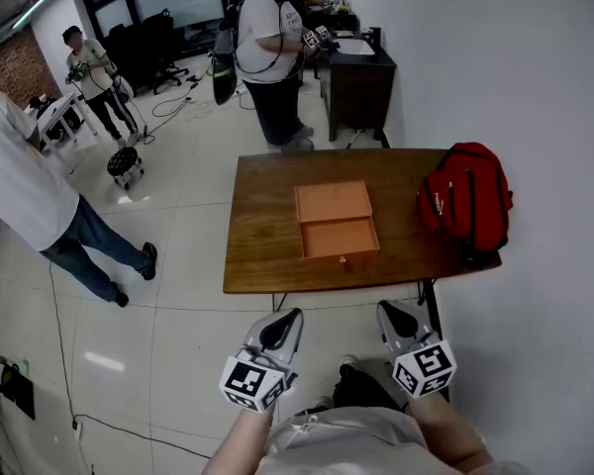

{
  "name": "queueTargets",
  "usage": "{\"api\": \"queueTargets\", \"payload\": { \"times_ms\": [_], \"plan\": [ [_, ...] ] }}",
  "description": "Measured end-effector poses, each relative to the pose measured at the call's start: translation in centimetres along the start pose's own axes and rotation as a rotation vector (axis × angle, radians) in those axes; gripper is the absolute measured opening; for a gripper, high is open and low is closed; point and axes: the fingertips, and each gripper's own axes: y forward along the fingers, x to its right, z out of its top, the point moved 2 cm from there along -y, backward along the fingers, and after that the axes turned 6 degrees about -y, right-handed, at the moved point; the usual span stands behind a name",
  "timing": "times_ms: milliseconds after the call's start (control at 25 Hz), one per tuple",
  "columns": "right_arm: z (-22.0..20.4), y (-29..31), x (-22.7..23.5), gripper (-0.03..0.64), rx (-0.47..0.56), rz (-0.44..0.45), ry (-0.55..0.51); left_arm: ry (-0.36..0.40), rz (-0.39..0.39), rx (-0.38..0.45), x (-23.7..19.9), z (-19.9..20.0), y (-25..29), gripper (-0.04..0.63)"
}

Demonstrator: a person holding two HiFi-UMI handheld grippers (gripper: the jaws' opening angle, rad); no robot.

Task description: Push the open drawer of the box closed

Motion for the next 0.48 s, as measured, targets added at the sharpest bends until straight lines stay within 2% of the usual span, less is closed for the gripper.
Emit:
{"api": "queueTargets", "payload": {
  "times_ms": [200,480],
  "plan": [
    [-1.6,3.2,2.6,0.006,-0.029,0.012,0.01,-0.017,0.017,-0.027,-2.3,-1.5,3.1,0.006],
    [-5.0,8.7,7.3,0.006,-0.116,0.023,0.041,-0.035,0.039,-0.113,-5.6,-5.0,8.8,0.005]
  ]
}}
